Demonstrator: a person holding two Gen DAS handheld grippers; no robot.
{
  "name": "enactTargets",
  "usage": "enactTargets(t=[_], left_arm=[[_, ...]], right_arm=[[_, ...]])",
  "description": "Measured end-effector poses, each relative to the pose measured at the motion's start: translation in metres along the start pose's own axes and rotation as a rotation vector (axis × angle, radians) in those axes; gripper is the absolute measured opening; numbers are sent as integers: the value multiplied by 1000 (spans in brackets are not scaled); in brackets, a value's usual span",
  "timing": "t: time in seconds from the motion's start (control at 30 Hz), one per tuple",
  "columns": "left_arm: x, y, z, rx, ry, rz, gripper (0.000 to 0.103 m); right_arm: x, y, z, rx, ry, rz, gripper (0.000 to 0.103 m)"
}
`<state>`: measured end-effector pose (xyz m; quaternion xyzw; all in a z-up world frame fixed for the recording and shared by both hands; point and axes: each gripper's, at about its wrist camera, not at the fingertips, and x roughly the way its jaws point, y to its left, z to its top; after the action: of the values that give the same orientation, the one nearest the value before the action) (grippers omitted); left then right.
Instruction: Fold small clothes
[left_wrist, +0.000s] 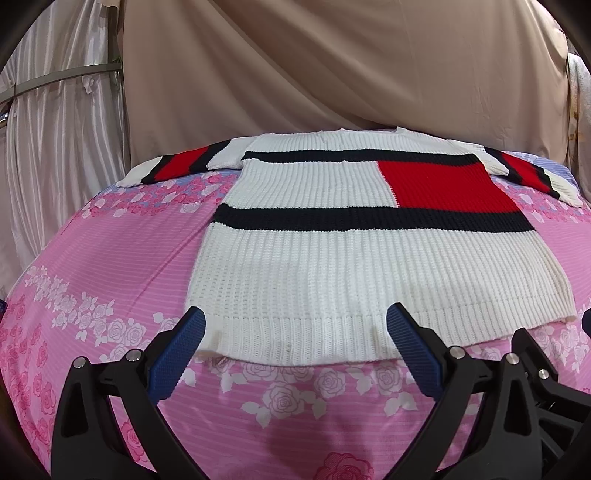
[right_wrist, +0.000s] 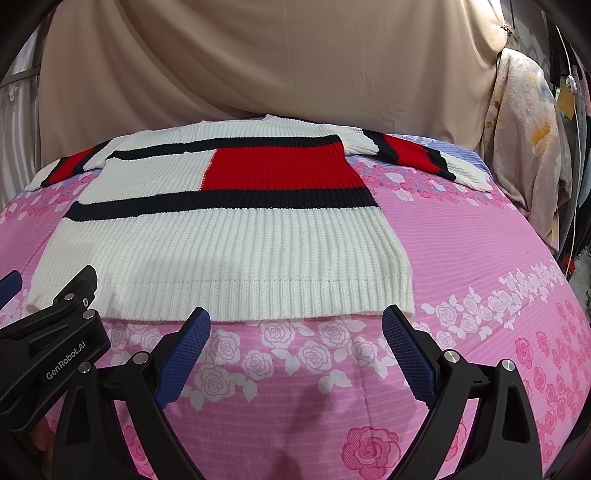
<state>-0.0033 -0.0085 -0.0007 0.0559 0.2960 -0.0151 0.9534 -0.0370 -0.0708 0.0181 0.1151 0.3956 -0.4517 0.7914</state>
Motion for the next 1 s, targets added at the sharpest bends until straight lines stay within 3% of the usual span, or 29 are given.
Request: enactTargets(t=[1.0], left_arm=[[0,0,0,2,-4,3,95]], right_arm=[[1,-1,-1,1,-2,-1,92]])
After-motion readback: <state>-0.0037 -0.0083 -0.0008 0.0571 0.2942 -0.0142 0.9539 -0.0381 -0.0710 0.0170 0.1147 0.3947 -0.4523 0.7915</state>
